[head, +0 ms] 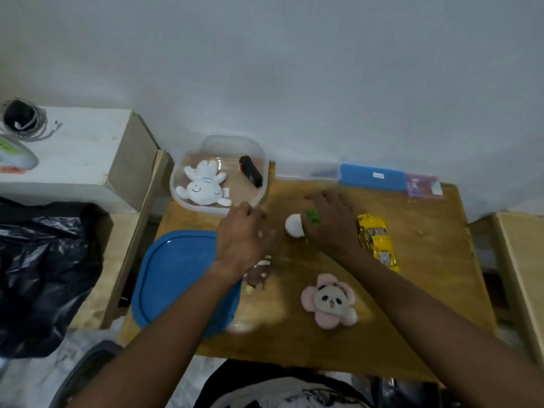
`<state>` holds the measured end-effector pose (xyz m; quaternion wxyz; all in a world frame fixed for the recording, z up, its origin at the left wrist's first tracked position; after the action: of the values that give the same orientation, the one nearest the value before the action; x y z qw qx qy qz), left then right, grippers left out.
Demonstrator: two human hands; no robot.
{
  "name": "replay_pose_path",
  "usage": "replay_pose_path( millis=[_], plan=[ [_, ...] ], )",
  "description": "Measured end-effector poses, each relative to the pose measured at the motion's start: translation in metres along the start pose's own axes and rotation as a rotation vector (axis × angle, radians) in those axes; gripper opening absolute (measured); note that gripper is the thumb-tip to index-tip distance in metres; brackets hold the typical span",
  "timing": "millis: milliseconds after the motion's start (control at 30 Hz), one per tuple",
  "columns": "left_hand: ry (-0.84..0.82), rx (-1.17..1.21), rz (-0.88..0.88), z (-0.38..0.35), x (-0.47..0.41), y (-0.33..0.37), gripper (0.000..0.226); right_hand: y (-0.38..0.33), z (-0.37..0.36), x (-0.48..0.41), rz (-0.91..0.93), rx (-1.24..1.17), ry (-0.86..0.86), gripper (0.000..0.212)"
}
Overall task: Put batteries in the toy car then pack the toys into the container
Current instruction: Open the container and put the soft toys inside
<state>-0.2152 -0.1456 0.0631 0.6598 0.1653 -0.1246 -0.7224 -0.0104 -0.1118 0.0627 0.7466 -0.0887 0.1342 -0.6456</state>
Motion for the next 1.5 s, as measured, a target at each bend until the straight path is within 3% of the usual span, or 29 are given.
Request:
replay_pose_path(
  millis=[100,167,267,367,567,800,967,1067,1200,1500],
  plan=[
    [-0.119,-0.054,0.135,-0.021,0.033,0.02,0.057,0.021,0.004,0.039,0.05,-0.025,-0.049,0.036],
    [-0.208,-0.052,0.241,-0.03,0.047,0.029,0.067,0.031,0.003,0.064,0.11,-0.042,-0.204,0.038],
    [-0.271,0.004,0.309,-0.042,0.057,0.037,0.07,0.046,-0.007,0.099,0.15,-0.009,-0.511,0.065],
    [-0.262,0.113,0.346,-0.051,0.065,0.038,0.072,0.055,-0.021,0.129,0.176,0.056,-0.675,0.085],
    [-0.217,0.235,0.335,-0.046,0.07,0.042,0.073,0.053,-0.023,0.124,0.156,-0.132,-0.513,0.063],
    [-0.06,0.279,0.371,-0.023,0.057,0.025,0.07,-0.002,0.011,0.039,0.285,-0.206,-0.088,0.091],
    [-0.012,0.298,0.363,-0.011,0.045,0.005,0.071,-0.019,-0.012,-0.01,0.319,-0.095,-0.206,0.065],
    [0.012,0.339,0.338,-0.006,0.038,-0.006,0.073,-0.015,-0.03,-0.02,0.199,0.084,-0.373,0.082],
    [0.048,0.401,0.273,0.002,0.024,-0.017,0.076,-0.01,-0.041,-0.02,0.136,0.085,-0.572,0.092],
    [0.203,0.485,0.156,0.031,-0.014,-0.038,0.069,-0.008,-0.034,-0.023,0.045,-0.034,-0.403,0.079]
  ],
)
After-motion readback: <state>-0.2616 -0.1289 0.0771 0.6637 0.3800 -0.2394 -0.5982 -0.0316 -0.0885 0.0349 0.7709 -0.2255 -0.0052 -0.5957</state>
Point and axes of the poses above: each hand's wrist, its own x-axis away from the middle knuckle, its own z-axis out of the back of the hand, y = z × x, the point moved 3 cm from there along -x, towards the middle knuckle, and after that the axes turned 1 degree about x, right-handed, at the moved point
